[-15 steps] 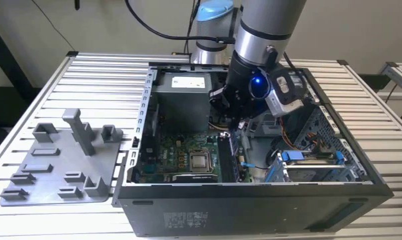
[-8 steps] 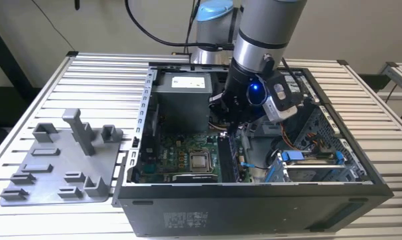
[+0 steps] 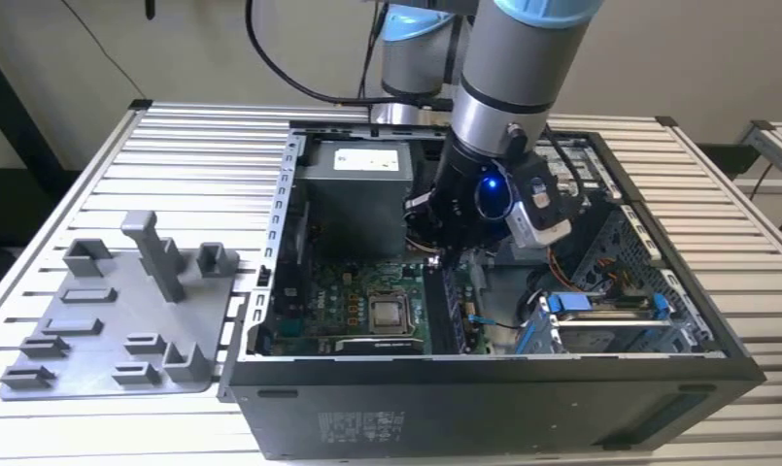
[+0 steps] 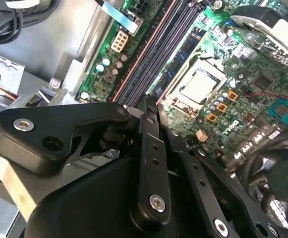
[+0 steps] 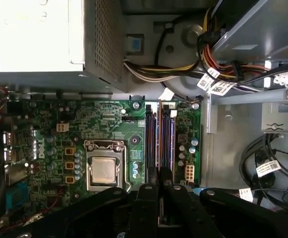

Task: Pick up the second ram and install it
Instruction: 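Insert the second ram into the second slot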

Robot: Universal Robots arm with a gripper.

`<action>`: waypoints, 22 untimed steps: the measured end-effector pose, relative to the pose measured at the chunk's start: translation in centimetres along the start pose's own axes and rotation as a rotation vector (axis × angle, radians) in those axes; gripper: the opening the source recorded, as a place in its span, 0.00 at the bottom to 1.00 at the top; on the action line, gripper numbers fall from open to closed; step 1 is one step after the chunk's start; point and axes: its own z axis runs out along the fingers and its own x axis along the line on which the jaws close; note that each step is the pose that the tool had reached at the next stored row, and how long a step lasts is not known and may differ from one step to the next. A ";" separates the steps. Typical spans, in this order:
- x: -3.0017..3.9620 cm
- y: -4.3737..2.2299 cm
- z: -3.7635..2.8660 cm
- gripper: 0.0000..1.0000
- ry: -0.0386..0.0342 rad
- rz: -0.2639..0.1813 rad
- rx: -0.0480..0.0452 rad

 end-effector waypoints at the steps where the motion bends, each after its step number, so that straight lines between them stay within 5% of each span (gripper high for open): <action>1: 0.02 -0.06 0.19 0.14 -0.0002 0.003 -0.0004; 22: 0.28 -1.11 3.32 0.14 -0.0010 0.030 -0.0011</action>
